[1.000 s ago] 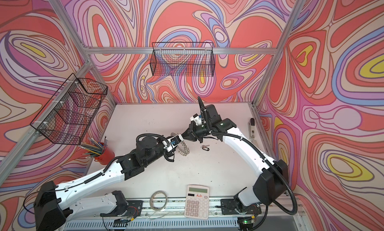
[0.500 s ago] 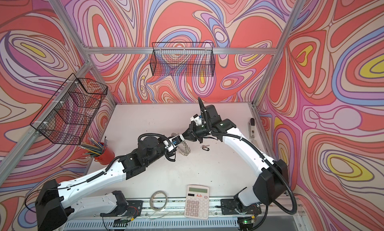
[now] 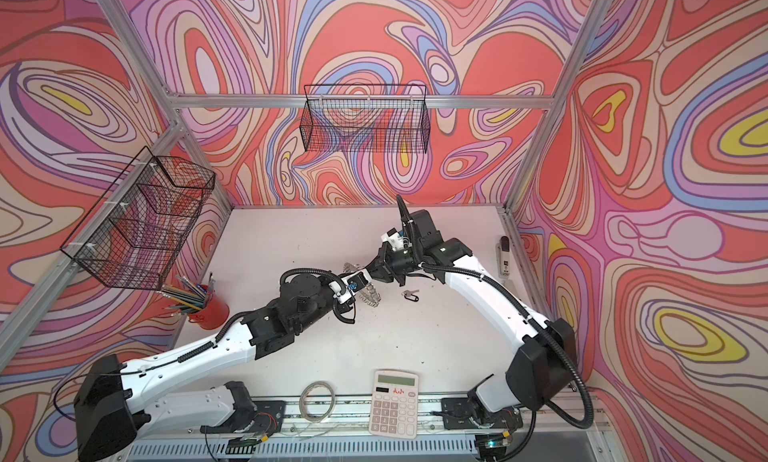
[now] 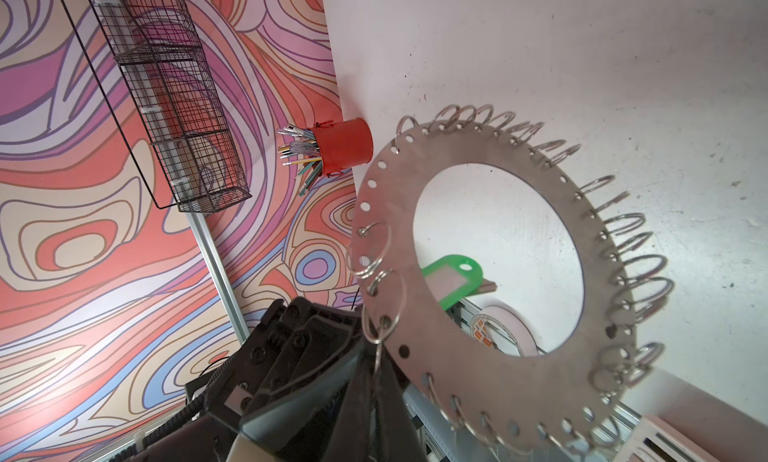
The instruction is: Put the keys on the keyring
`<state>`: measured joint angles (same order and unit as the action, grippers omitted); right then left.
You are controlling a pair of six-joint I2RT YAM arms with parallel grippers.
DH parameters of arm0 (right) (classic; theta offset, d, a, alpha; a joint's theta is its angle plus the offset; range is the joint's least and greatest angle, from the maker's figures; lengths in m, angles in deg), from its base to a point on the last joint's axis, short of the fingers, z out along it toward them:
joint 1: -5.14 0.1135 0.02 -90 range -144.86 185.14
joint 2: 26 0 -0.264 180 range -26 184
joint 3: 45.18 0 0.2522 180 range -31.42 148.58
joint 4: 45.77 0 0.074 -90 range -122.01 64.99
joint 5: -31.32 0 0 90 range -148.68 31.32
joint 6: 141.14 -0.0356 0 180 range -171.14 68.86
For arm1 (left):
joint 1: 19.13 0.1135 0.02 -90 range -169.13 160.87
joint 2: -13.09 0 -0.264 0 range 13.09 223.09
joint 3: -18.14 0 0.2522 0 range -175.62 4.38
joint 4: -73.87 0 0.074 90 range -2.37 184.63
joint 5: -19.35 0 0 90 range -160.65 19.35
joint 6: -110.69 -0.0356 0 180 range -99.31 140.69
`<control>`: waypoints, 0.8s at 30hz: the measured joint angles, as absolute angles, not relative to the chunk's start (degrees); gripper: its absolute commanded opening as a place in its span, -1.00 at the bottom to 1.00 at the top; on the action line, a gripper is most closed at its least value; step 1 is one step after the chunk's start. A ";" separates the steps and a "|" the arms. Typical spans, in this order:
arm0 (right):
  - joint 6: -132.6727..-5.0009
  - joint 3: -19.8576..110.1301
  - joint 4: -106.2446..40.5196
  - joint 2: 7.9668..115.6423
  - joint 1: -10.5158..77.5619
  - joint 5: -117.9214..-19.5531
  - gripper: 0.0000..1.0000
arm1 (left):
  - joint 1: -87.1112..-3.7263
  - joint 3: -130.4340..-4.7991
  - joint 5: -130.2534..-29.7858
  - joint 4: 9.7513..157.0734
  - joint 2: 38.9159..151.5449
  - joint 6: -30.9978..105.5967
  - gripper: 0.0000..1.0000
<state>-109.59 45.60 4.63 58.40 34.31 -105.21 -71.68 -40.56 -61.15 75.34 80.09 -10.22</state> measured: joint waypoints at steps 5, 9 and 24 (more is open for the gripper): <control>-109.94 45.38 4.06 58.21 34.31 -105.01 -1.00 | -71.71 -40.56 -60.95 74.99 80.31 -10.18 -0.79; -110.62 45.03 3.45 57.66 34.29 -105.05 -1.00 | -71.77 -40.56 -60.65 74.64 80.31 -9.98 -1.00; -110.12 44.63 3.28 57.03 34.20 -105.27 -1.00 | -71.71 -40.56 -60.39 74.11 80.29 -9.07 -1.00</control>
